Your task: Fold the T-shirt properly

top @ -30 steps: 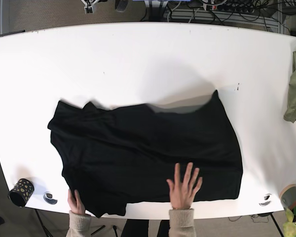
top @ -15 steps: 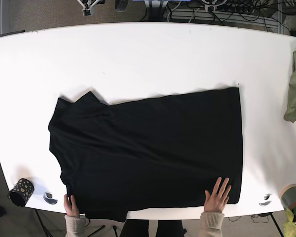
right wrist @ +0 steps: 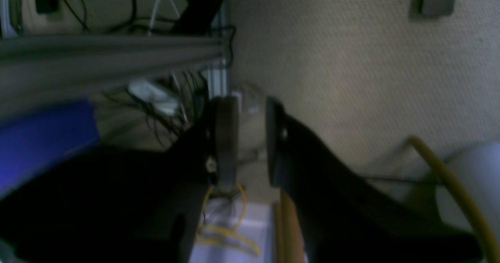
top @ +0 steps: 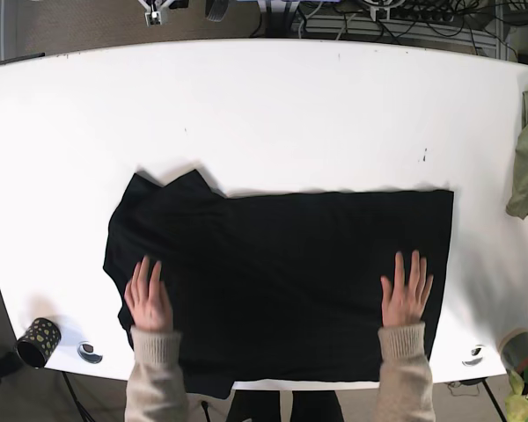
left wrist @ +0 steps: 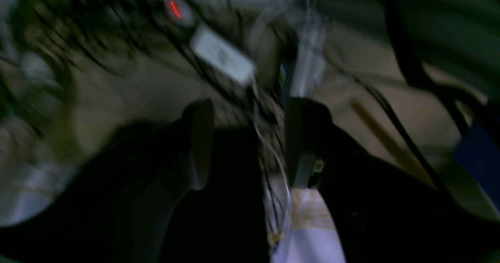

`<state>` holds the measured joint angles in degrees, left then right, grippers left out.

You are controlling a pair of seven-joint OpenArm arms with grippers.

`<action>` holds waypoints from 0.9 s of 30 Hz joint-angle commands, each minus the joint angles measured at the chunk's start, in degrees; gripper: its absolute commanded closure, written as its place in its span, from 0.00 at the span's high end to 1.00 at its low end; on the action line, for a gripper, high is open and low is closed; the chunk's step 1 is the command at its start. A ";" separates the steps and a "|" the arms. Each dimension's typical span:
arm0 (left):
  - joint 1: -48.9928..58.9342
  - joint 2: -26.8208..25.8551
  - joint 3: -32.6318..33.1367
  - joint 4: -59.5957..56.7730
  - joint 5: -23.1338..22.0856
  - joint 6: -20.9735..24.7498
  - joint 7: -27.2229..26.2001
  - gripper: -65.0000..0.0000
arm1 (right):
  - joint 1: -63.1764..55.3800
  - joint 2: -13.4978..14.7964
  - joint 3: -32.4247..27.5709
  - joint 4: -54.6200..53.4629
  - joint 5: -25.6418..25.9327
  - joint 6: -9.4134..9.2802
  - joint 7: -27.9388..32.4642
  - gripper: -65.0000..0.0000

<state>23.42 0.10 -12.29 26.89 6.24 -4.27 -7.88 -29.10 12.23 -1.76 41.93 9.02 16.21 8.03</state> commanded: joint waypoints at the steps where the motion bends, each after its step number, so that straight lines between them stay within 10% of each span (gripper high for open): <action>1: 3.00 0.82 0.03 6.29 -0.04 0.19 -0.43 0.40 | -2.94 1.35 0.13 3.21 -0.18 0.19 0.28 0.18; 18: 20.14 1.79 0.03 35.74 -0.22 0.01 3.35 0.40 | -18.24 3.99 7.69 17.89 3.60 0.72 0.10 0.17; 27: 28.49 4.60 -0.23 52.80 -0.31 -7.29 8.28 0.40 | -24.74 3.73 7.52 25.54 3.60 0.72 0.01 0.17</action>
<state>49.30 4.14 -12.45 76.62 6.04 -10.98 0.75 -51.64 15.68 5.65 65.49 12.27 16.53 7.27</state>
